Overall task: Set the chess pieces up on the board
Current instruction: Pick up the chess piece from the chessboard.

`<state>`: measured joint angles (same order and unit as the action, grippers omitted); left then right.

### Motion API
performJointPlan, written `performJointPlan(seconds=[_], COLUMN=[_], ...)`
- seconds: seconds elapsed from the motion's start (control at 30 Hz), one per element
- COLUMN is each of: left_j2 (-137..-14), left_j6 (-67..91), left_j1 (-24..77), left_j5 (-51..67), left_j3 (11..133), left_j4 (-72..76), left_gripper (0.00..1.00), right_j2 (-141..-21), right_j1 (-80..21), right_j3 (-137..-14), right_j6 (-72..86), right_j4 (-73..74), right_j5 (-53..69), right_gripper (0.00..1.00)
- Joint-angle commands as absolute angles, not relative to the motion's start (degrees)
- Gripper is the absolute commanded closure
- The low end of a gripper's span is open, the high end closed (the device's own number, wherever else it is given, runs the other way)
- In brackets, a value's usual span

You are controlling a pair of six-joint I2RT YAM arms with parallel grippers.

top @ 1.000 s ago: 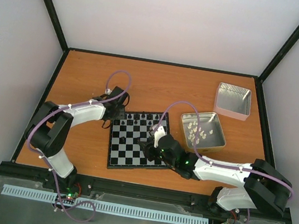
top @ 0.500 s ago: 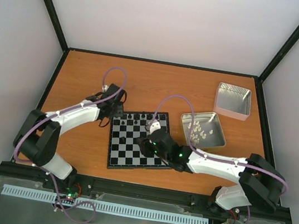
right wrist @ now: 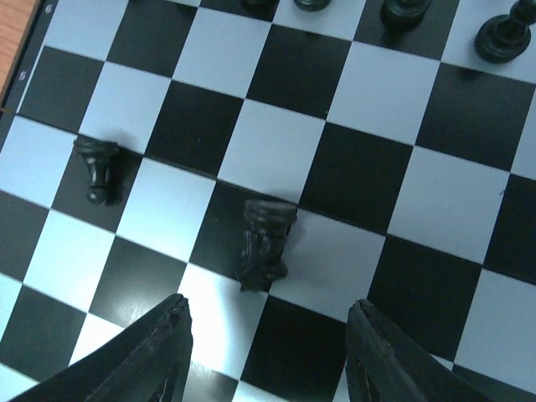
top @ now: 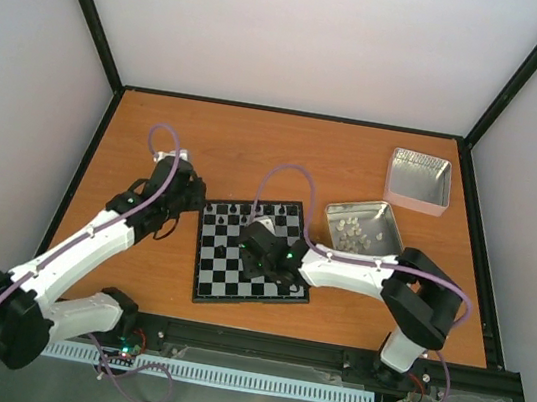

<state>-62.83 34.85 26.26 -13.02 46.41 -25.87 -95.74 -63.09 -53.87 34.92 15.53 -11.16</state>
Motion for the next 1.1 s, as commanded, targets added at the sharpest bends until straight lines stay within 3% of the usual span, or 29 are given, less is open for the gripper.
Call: performJointPlan(seconds=[0.0,0.27,0.57,0.83,1.07], left_j2=[-57.72,-51.71,-50.51,-50.04,-48.73], left_j6=[36.21,37.13,37.04,37.59,37.15], left_j1=[26.56,26.46,26.45,26.46,26.46], left_j5=[-11.32,-10.47,-9.34,-8.22,-4.42], left_j3=[43.43,39.69,38.9,38.33,37.11], left_j4=[-27.01,-27.3,-27.17,-26.94,-24.96], left_gripper=[0.48,0.46,0.46,0.45,0.45], right_j2=[-99.17,-108.51,-112.89,-110.45,-102.39], right_j1=[-63.5,-63.5,-62.27,-61.79,-59.95], right_j3=[-60.05,-69.92,-73.99,-71.55,-65.11], right_j6=[38.22,43.37,44.0,45.06,48.98], right_j4=[24.01,33.36,33.07,30.24,19.54], right_j5=[-13.91,-18.31,-19.32,-18.19,-14.9], right_gripper=[0.49,0.56,0.69,0.8,0.82])
